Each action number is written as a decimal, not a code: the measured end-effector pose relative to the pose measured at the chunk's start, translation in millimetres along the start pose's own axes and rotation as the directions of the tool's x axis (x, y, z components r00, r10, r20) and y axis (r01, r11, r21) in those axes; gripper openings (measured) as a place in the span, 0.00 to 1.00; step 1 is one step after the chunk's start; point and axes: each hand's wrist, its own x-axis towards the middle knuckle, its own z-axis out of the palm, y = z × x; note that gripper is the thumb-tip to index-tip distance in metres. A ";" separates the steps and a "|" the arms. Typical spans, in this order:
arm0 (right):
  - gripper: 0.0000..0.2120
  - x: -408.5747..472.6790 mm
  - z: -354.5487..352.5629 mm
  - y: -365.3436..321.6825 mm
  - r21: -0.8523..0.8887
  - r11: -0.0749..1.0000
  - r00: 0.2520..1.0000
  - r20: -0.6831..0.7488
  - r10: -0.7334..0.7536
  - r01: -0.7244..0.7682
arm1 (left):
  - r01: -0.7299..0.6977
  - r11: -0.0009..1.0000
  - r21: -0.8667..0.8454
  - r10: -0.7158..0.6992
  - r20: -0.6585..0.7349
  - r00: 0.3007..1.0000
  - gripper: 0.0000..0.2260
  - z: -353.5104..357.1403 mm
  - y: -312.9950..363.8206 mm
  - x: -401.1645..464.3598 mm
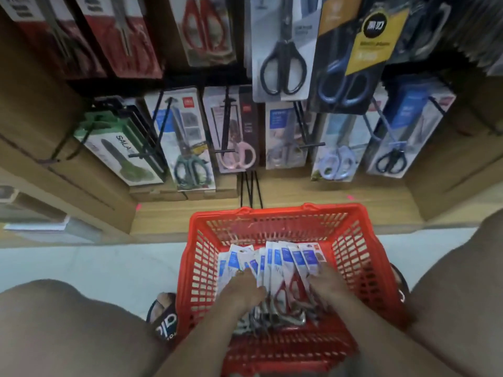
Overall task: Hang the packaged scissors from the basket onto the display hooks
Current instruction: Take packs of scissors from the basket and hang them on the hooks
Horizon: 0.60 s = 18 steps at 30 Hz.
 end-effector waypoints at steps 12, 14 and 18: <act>0.16 55.9 15.1 49.0 0.115 0.973 0.977 0.100 0.189 -0.200 | 0.110 0.889 -0.444 -0.058 0.129 0.990 0.40 52.3 7.3 40.3; 0.09 58.3 19.8 54.6 0.169 0.966 0.979 0.103 0.179 -0.194 | 0.109 0.896 -0.431 -0.049 0.148 0.988 0.39 59.5 9.8 40.7; 0.05 60.5 19.7 56.0 0.171 0.970 0.982 0.101 0.158 -0.173 | 0.127 0.909 -0.396 -0.068 0.160 0.985 0.38 64.7 11.1 46.3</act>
